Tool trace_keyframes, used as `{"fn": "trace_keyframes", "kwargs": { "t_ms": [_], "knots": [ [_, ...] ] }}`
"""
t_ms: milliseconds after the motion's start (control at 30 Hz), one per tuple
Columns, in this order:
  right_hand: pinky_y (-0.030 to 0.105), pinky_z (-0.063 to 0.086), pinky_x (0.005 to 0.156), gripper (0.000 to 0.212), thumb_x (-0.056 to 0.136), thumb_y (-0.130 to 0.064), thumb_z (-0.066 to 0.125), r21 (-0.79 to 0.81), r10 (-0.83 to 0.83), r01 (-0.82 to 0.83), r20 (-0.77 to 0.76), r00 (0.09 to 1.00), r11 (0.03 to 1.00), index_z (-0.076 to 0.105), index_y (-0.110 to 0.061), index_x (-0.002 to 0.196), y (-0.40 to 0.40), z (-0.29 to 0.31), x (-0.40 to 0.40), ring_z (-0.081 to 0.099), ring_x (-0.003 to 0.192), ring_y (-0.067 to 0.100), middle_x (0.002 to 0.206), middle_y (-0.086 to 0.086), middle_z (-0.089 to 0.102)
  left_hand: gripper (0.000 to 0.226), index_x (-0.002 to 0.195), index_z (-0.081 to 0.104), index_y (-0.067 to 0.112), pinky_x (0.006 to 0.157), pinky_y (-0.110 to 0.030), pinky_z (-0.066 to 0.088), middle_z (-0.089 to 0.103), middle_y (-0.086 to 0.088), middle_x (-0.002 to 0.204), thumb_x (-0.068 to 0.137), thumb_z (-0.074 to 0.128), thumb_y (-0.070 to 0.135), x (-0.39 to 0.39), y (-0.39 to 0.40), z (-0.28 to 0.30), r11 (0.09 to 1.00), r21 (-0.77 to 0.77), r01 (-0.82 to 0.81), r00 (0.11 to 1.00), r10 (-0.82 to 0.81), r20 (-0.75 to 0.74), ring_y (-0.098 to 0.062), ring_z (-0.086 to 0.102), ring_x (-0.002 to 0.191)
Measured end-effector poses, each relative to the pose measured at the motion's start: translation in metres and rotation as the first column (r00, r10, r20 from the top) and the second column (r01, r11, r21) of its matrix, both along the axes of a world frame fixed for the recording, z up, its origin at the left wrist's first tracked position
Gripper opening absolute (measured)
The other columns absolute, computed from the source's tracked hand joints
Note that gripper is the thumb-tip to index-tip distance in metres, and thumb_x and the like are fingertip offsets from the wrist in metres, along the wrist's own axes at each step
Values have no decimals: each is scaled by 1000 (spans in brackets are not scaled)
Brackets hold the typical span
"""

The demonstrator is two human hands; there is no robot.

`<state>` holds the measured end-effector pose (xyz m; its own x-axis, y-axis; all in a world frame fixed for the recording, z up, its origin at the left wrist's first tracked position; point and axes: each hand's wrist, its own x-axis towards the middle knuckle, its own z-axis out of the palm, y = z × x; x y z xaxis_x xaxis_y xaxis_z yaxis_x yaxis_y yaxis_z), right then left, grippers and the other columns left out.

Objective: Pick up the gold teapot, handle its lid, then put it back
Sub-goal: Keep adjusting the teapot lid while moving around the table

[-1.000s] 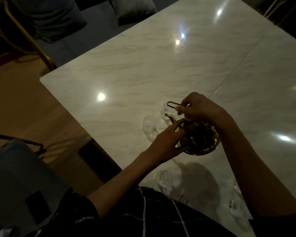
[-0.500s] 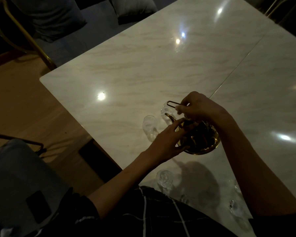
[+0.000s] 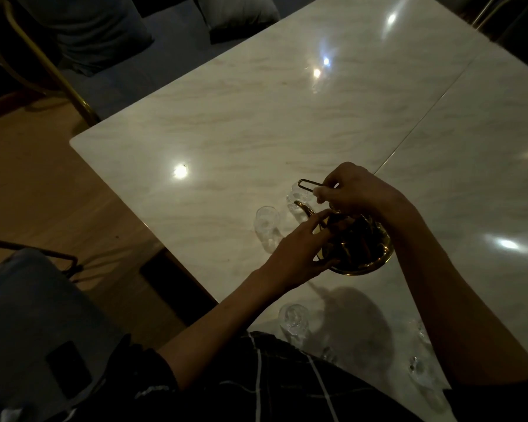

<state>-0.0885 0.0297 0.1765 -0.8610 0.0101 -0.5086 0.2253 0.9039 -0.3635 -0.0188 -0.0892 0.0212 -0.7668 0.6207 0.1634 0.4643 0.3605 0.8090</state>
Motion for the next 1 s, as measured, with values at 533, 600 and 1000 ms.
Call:
{"fn": "trace_keyframes", "kwargs": {
  "t_ms": [533, 600, 1000],
  "knots": [
    [36, 55, 72, 29, 94, -29, 61, -5, 1, -1, 1, 1000, 1000, 76, -4, 99, 0, -1, 1, 67, 78, 22, 68, -1, 61, 78, 157, 36, 36, 85, -42, 62, 30, -4, 165, 91, 77, 30, 1, 0, 0, 1000, -1, 0, 1000, 0, 1, -27, 59, 128],
    [33, 54, 67, 29, 94, -28, 62, -11, 1, -1, -7, 1000, 1000, 76, -4, 98, 0, -1, 1, 66, 76, 21, 68, -1, 61, 78, 156, 36, 35, 88, -44, 61, 30, -5, 165, 91, 77, 30, 0, 0, 0, 1000, 7, 1, 1000, -1, -2, -28, 56, 132],
    [35, 55, 72, 29, 95, -28, 61, -16, -9, 9, 10, 1000, 1000, 76, -4, 100, -1, -1, 1, 69, 83, 24, 75, 4, 65, 78, 156, 35, 36, 85, -43, 62, 31, -6, 165, 91, 77, 29, 1, 0, 1, 1000, 11, 3, 1000, -3, -6, -27, 57, 130]
  ]
}}
